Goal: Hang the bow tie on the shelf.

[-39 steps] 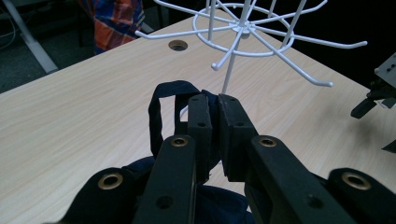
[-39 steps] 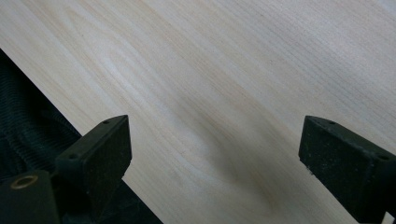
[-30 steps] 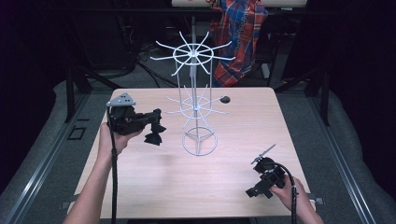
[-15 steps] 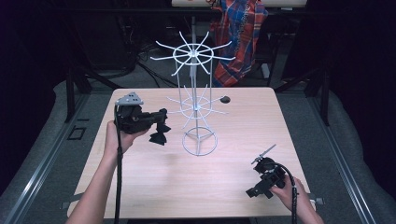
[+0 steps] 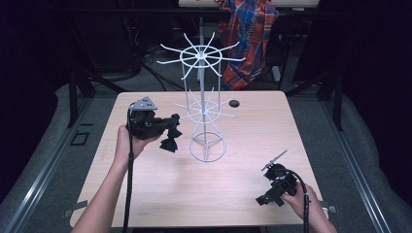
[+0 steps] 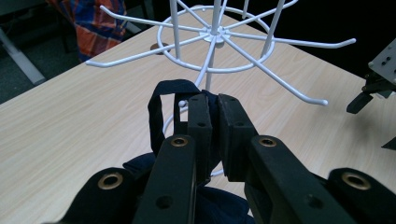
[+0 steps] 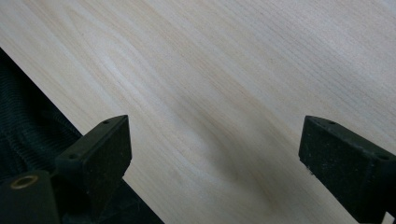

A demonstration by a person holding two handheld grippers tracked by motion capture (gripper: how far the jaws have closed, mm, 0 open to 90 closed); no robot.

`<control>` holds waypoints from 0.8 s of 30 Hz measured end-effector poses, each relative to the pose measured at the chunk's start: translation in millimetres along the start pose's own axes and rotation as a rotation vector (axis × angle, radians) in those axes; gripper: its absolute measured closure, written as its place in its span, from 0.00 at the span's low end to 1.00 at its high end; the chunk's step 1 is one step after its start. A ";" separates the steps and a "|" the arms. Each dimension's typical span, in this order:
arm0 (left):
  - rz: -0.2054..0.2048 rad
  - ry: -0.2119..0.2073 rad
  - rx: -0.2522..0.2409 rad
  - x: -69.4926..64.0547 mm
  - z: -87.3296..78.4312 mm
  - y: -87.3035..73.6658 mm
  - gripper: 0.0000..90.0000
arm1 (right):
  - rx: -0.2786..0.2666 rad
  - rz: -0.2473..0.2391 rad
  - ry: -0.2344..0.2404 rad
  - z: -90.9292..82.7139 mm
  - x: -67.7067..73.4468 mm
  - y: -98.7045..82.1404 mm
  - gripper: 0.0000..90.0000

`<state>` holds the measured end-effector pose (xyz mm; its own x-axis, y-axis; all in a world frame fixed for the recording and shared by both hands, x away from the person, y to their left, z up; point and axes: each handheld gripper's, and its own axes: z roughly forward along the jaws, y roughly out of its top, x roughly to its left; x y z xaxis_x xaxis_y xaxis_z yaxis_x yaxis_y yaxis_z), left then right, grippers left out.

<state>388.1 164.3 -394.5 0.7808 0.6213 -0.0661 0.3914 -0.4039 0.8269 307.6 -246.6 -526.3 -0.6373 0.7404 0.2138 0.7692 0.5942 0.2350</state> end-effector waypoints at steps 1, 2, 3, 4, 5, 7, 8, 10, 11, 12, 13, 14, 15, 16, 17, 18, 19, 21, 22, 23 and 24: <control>-0.001 -0.001 -0.002 -0.6 1.2 -0.1 0.94 | 0.000 0.000 0.000 0.0 0.0 0.0 0.10; 0.003 0.001 0.004 -0.9 1.9 0.1 0.94 | 0.001 -0.001 0.000 -0.1 0.0 0.0 0.10; 0.004 0.004 0.006 -1.9 2.9 0.1 0.94 | -0.004 0.004 -0.002 0.2 0.3 -0.3 0.10; 0.007 0.006 0.008 -2.6 4.0 0.1 0.94 | -0.004 0.004 -0.002 0.2 0.2 -0.3 0.10; 0.008 0.004 0.012 -3.3 4.7 0.1 0.94 | -0.004 0.004 -0.002 0.1 0.2 -0.3 0.10; 0.014 0.006 0.017 -4.7 6.2 0.1 0.94 | -0.004 0.003 -0.002 0.0 0.2 -0.3 0.10; 0.015 0.007 0.016 -5.2 7.1 -0.1 0.94 | -0.004 0.003 -0.002 0.0 0.2 -0.4 0.10; 0.018 0.009 0.020 -6.0 8.5 -0.4 0.94 | -0.001 -0.002 -0.002 -0.5 -0.3 -0.3 0.10; 0.020 0.014 0.024 -6.6 9.6 -0.7 0.94 | -0.001 -0.002 -0.003 -0.5 -0.3 -0.3 0.10; 0.024 0.016 0.027 -7.0 10.6 -1.0 0.94 | -0.002 -0.001 -0.002 -0.5 -0.3 -0.3 0.10; 0.028 0.021 0.033 -7.6 11.9 -1.2 0.94 | -0.001 -0.002 -0.003 -0.5 -0.4 -0.3 0.10; 0.028 0.026 0.034 -8.2 12.7 -1.5 0.94 | -0.001 -0.002 -0.003 -0.5 -0.3 -0.4 0.10; 0.031 0.029 0.035 -8.9 13.8 -1.7 0.94 | -0.002 -0.002 -0.003 -0.6 -0.3 -0.4 0.10; 0.031 0.026 0.038 -9.1 14.2 -1.8 0.94 | 0.000 -0.001 -0.002 -0.9 -0.3 -0.3 0.10; 0.036 0.032 0.039 -9.6 15.1 -2.0 0.94 | 0.010 -0.009 -0.003 -1.6 -0.8 0.1 0.10; 0.034 0.033 0.038 -10.2 15.9 -2.3 0.94 | 0.022 -0.020 -0.005 -2.4 -1.4 0.6 0.10; 0.036 0.029 0.043 -10.3 16.3 -2.3 0.94 | -0.001 0.000 -0.002 -0.8 -0.2 -0.4 0.10; 0.035 0.033 0.040 -11.3 18.2 -2.9 0.94 | -0.001 -0.001 -0.002 -0.8 -0.2 -0.4 0.10; 0.037 0.031 0.045 -11.3 18.5 -2.9 0.94 | -0.002 -0.001 -0.002 -0.7 -0.2 -0.4 0.10; 0.039 0.031 0.050 -11.7 19.4 -3.1 0.94 | -0.002 -0.002 -0.002 -0.7 -0.2 -0.4 0.10; 0.036 0.034 0.046 -12.2 20.4 -3.4 0.94 | -0.001 0.000 -0.001 -0.8 -0.2 -0.4 0.10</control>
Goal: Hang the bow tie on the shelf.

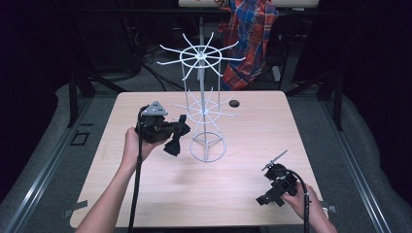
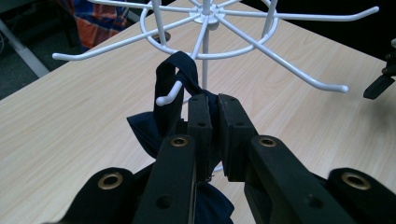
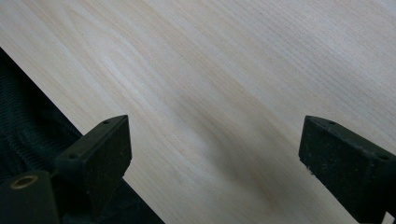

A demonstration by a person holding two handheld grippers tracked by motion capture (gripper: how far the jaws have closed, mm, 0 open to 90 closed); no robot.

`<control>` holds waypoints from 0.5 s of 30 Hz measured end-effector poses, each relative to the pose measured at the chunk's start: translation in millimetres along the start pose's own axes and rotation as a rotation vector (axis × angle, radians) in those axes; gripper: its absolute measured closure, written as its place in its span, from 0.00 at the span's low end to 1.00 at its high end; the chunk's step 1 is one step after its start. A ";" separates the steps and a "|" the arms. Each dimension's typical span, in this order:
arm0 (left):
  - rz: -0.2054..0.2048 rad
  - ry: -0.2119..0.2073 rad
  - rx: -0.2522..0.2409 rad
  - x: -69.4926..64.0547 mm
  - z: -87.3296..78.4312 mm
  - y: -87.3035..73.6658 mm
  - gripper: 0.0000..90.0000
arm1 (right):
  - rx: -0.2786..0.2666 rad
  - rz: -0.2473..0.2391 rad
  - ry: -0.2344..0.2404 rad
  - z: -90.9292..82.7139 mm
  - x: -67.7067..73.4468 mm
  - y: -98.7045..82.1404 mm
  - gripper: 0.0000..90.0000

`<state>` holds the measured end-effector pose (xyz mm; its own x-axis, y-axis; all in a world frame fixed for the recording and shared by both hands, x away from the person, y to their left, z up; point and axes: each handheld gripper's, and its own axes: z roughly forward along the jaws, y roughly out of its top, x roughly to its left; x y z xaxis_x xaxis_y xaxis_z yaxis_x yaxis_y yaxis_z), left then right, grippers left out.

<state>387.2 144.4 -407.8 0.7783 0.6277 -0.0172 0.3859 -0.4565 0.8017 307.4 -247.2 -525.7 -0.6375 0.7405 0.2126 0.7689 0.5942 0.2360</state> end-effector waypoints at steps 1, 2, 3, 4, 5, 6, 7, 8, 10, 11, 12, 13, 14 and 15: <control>0.005 0.000 0.006 0.0 0.5 0.0 0.94 | -0.002 -0.001 -0.001 0.2 0.0 -0.1 0.10; 0.006 0.007 0.007 -0.8 1.8 -0.3 0.94 | -0.001 0.000 0.000 0.1 0.0 0.0 0.10; 0.009 0.011 0.009 -0.9 2.3 -0.5 0.94 | -0.003 0.000 0.000 0.3 0.0 -0.1 0.10; 0.007 0.007 0.014 -0.8 2.8 -0.6 0.94 | -0.002 0.000 0.000 0.3 -0.1 0.0 0.10; 0.009 0.012 0.014 -0.6 3.5 -1.0 0.94 | -0.001 -0.001 0.000 0.3 -0.1 0.0 0.10; 0.008 0.014 0.014 -0.6 4.1 -1.3 0.94 | 0.000 -0.002 0.000 0.3 -0.2 0.0 0.10; 0.009 0.012 0.020 -0.5 4.6 -1.5 0.94 | -0.001 -0.001 0.000 0.3 -0.2 0.1 0.10; 0.011 0.015 0.021 -0.5 5.0 -1.6 0.94 | -0.001 -0.001 0.000 0.3 -0.2 0.1 0.10; 0.010 0.014 0.024 -0.9 6.4 -2.0 0.94 | -0.001 -0.002 0.001 0.3 -0.3 0.0 0.10; 0.010 0.015 0.023 -1.2 7.3 -2.4 0.94 | -0.001 -0.002 0.001 0.3 -0.4 0.0 0.10; 0.010 0.016 0.024 -1.3 7.7 -2.5 0.94 | -0.002 -0.001 0.000 0.5 -0.4 0.0 0.10; 0.007 0.015 0.025 -1.7 8.4 -2.6 0.94 | -0.003 0.000 0.001 0.5 -0.4 0.0 0.10; 0.007 0.016 0.025 -1.7 8.7 -2.6 0.94 | -0.002 -0.001 0.002 0.6 -0.4 -0.1 0.10; 0.011 0.018 0.029 -1.5 8.7 -2.4 0.94 | -0.002 -0.001 0.002 0.6 -0.4 0.0 0.10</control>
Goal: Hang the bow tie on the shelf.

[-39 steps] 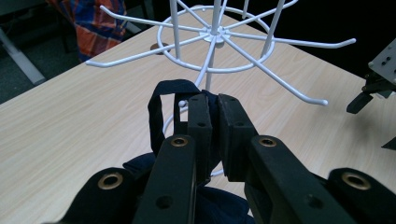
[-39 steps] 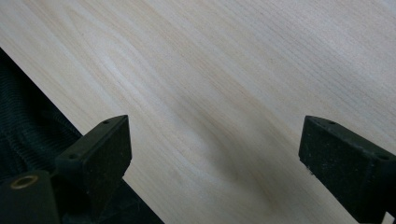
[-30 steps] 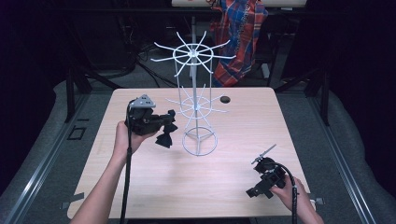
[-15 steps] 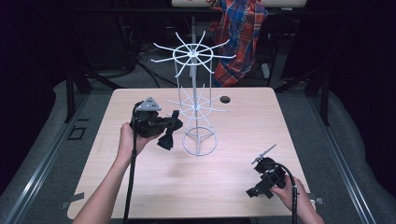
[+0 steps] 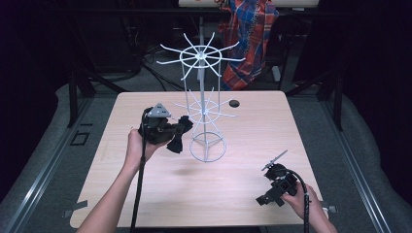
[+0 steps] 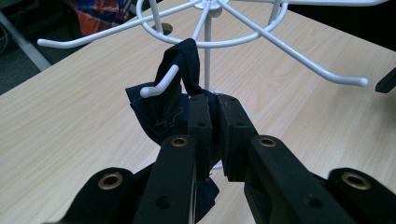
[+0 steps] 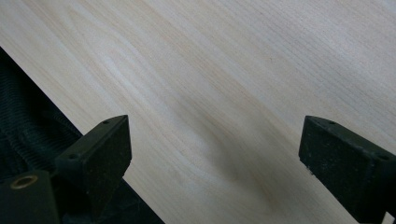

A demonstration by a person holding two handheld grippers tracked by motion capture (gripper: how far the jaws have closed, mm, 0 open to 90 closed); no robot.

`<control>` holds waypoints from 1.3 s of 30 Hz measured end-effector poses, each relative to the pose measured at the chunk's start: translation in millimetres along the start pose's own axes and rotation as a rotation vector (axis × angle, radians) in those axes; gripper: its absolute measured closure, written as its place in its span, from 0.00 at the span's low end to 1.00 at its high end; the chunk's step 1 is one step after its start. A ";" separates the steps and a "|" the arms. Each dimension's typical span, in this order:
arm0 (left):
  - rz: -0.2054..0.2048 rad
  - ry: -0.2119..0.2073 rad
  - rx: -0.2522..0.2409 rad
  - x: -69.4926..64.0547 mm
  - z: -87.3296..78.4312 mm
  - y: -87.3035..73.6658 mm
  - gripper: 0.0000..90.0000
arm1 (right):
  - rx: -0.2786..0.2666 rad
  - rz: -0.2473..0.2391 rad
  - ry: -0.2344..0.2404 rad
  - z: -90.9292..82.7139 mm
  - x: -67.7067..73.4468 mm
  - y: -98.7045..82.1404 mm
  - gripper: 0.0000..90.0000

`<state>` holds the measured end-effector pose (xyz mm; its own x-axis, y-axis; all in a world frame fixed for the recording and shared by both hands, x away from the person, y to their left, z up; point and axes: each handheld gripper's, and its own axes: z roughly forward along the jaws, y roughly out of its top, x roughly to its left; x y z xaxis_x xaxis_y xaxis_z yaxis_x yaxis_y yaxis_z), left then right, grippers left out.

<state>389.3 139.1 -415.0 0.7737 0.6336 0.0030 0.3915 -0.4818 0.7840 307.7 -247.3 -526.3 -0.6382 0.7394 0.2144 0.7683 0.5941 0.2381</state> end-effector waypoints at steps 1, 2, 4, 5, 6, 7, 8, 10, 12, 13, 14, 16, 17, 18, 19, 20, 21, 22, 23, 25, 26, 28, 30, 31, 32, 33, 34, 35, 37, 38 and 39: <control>0.001 0.002 -0.001 0.0 0.4 0.1 0.94 | 0.001 0.001 0.000 0.0 0.1 0.0 0.10; 0.000 0.007 -0.003 -0.3 1.2 0.6 0.94 | 0.000 0.000 0.000 0.0 0.1 0.1 0.10; 0.003 0.015 -0.005 -1.5 3.4 0.9 0.94 | 0.000 0.000 -0.002 -0.4 0.3 0.1 0.10; 0.003 0.020 -0.004 -2.2 4.1 1.0 0.94 | 0.009 -0.001 -0.002 -1.3 0.2 0.3 0.10; 0.004 0.024 -0.001 -2.4 4.5 1.1 0.94 | 0.003 0.006 -0.002 -1.2 0.6 0.0 0.10; 0.003 0.026 -0.003 -2.6 4.8 0.9 0.94 | -0.004 0.013 0.004 -1.2 1.3 0.0 0.10; 0.003 0.032 -0.009 -2.7 5.2 0.5 0.94 | -0.006 0.011 0.004 -1.4 1.3 -0.1 0.10; -0.003 0.043 -0.017 -2.6 4.8 -0.2 0.94 | -0.005 0.012 0.004 -1.2 1.2 -0.2 0.10; -0.007 0.052 -0.020 -2.1 4.4 -0.5 0.93 | 0.001 0.005 0.001 -1.3 1.0 -0.2 0.10; -0.008 0.049 -0.019 -1.6 4.1 -0.7 0.93 | 0.006 -0.001 -0.001 -1.9 1.0 0.0 0.10; -0.010 0.054 -0.023 -1.4 4.3 -1.1 0.93 | 0.011 -0.007 0.002 -2.7 0.8 0.4 0.10; -0.014 0.064 -0.025 -0.9 4.6 -2.1 0.91 | 0.001 0.002 0.004 -2.4 1.0 0.2 0.10; -0.016 0.064 -0.024 -0.6 4.9 -2.5 0.90 | -0.002 0.005 0.003 -2.1 1.2 0.0 0.10; -0.019 0.069 -0.027 -0.4 5.8 -3.3 0.88 | 0.006 -0.002 -0.006 -2.4 0.8 0.0 0.10; -0.020 0.066 -0.022 -0.2 6.4 -3.9 0.88 | 0.000 0.004 0.003 -2.0 1.2 0.1 0.10; -0.021 0.069 -0.026 -0.3 7.2 -4.7 0.87 | 0.012 -0.005 -0.003 -2.8 0.5 0.3 0.10; -0.024 0.073 -0.025 -0.4 7.3 -5.3 0.85 | -0.004 0.010 0.002 -1.8 1.3 -0.1 0.10; -0.027 0.072 -0.022 -0.4 7.1 -5.5 0.84 | 0.000 0.005 -0.003 -2.1 1.1 0.0 0.10; -0.028 0.075 -0.023 -0.5 7.1 -5.8 0.83 | 0.002 0.003 -0.004 -2.3 1.1 0.1 0.10; -0.034 0.080 -0.030 -1.2 7.2 -6.5 0.81 | 0.009 -0.003 0.002 -2.7 1.0 0.5 0.10; -0.036 0.085 -0.036 -2.3 7.5 -6.9 0.81 | 0.010 -0.004 0.002 -2.7 1.1 0.4 0.10; -0.034 0.082 -0.032 -3.2 7.1 -6.9 0.78 | 0.010 -0.004 -0.001 -2.9 0.9 0.4 0.10; -0.035 0.080 -0.033 -4.0 6.4 -6.9 0.75 | 0.011 -0.004 -0.002 -2.9 0.7 0.4 0.10; -0.037 0.073 -0.030 -4.0 5.6 -6.8 0.74 | -0.007 0.009 0.005 -1.9 1.3 -0.1 0.10; -0.041 0.069 -0.029 -4.3 5.1 -6.8 0.72 | -0.002 0.005 -0.001 -2.3 1.1 -0.1 0.10; -0.041 0.071 -0.028 -4.8 4.5 -6.9 0.69 | -0.008 0.009 0.004 -2.3 1.4 -0.1 0.10; -0.041 0.071 -0.027 -5.4 3.9 -7.2 0.67 | -0.008 0.009 0.004 -2.6 1.5 -0.1 0.10; -0.038 0.075 -0.022 -5.8 2.7 -7.5 0.65 | -0.008 0.008 0.003 -2.9 1.6 -0.1 0.10; -0.039 0.082 -0.009 -5.9 0.8 -8.0 0.58 | -0.005 0.006 -0.010 -3.2 0.7 -0.2 0.10; -0.041 0.091 -0.011 -5.9 -0.3 -8.7 0.56 | 0.001 0.003 -0.009 -3.4 0.4 0.0 0.10; -0.043 0.096 -0.010 -5.5 -1.7 -9.2 0.53 | -0.004 0.006 -0.010 -3.2 0.6 -0.2 0.09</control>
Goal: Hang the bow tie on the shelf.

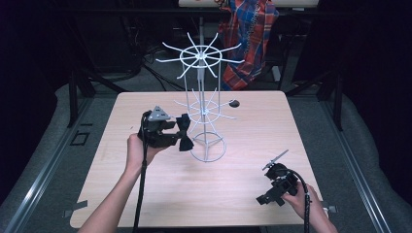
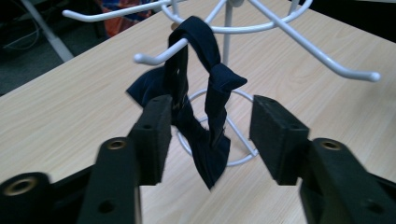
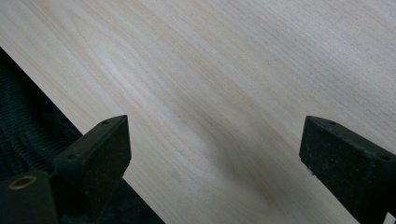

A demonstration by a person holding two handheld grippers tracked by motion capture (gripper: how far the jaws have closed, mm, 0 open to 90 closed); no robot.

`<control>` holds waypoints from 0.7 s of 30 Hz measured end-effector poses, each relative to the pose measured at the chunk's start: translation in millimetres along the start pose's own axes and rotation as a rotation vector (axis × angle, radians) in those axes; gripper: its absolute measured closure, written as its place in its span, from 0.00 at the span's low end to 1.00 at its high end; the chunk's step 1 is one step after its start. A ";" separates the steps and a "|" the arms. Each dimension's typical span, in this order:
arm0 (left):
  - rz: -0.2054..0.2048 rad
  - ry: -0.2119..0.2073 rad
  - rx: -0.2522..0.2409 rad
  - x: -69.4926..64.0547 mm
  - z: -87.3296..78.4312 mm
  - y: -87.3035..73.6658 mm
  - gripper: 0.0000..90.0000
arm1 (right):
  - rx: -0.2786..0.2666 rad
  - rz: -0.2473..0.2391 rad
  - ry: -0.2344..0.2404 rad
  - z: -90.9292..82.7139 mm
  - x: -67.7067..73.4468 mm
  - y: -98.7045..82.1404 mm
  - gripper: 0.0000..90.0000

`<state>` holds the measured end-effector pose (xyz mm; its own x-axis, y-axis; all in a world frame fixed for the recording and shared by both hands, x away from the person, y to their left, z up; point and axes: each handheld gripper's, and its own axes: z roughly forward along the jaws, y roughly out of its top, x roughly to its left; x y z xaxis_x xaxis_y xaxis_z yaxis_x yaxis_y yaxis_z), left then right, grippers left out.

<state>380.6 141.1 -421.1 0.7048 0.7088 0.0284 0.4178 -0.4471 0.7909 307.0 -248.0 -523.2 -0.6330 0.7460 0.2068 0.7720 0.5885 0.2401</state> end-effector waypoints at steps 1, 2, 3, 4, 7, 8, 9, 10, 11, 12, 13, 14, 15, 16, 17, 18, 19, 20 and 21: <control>-0.005 0.004 0.008 1.1 -2.2 -0.7 0.49 | -0.005 -0.001 0.005 -0.2 -0.1 -0.2 0.09; -0.007 0.004 0.015 2.1 -4.0 -1.0 0.46 | -0.015 0.005 0.005 -0.3 0.4 -0.4 0.09; -0.014 0.009 0.016 2.9 -5.9 -1.8 0.44 | -0.019 0.004 0.006 -0.6 0.4 -0.5 0.09; -0.016 0.014 0.014 3.8 -7.4 -2.7 0.42 | -0.017 0.000 0.006 -1.3 0.1 -0.4 0.09; -0.029 0.017 0.025 5.2 -14.7 -4.5 0.35 | -0.022 0.008 0.009 -2.0 0.5 -0.3 0.09; -0.032 0.017 0.028 5.3 -17.7 -5.2 0.32 | -0.022 0.009 0.009 -2.2 0.5 -0.4 0.09; -0.036 0.020 0.031 5.5 -21.2 -6.3 0.30 | -0.024 0.009 0.010 -2.3 0.5 -0.5 0.09; -0.035 0.024 0.036 5.6 -23.3 -7.2 0.27 | -0.027 0.012 0.010 -2.3 0.4 -0.5 0.09; -0.032 0.036 0.042 5.3 -26.7 -9.1 0.25 | -0.025 0.013 0.011 -2.6 0.0 -0.6 0.08; -0.026 0.043 0.051 5.1 -28.6 -10.3 0.23 | -0.020 0.003 0.005 -3.1 -1.0 -0.3 0.08; -0.025 0.051 0.063 4.3 -31.2 -11.9 0.22 | -0.029 0.013 0.004 -2.7 -0.5 -0.7 0.08; -0.019 0.060 0.071 3.9 -33.9 -14.0 0.21 | -0.034 0.016 0.008 -2.9 -0.2 -0.7 0.08; -0.018 0.061 0.085 4.0 -36.5 -16.0 0.20 | -0.033 0.012 0.008 -3.3 -0.4 -0.7 0.08; -0.019 0.068 0.094 3.9 -39.6 -18.2 0.19 | -0.033 0.010 0.004 -3.8 -0.3 -0.7 0.08; -0.020 0.077 0.098 3.8 -43.5 -21.2 0.18 | -0.037 0.009 0.002 -3.9 -0.1 -0.7 0.08; -0.019 0.084 0.105 4.0 -46.6 -23.7 0.18 | -0.039 0.007 0.000 -4.2 0.0 -0.6 0.08; -0.022 0.091 0.110 4.2 -49.7 -26.3 0.18 | -0.037 0.006 0.000 -4.5 0.1 -0.5 0.08; -0.025 0.096 0.109 4.6 -51.6 -28.6 0.18 | -0.037 0.005 -0.001 -4.5 0.2 -0.4 0.08; -0.034 0.101 0.113 5.5 -54.7 -32.4 0.17 | -0.036 0.005 -0.002 -4.5 0.3 -0.4 0.08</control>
<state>339.5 189.3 -413.2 0.6305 0.7731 0.0689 0.5063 -0.4770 0.7184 306.3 -249.4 -519.0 -0.6290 0.7494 0.2065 0.7726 0.5733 0.2729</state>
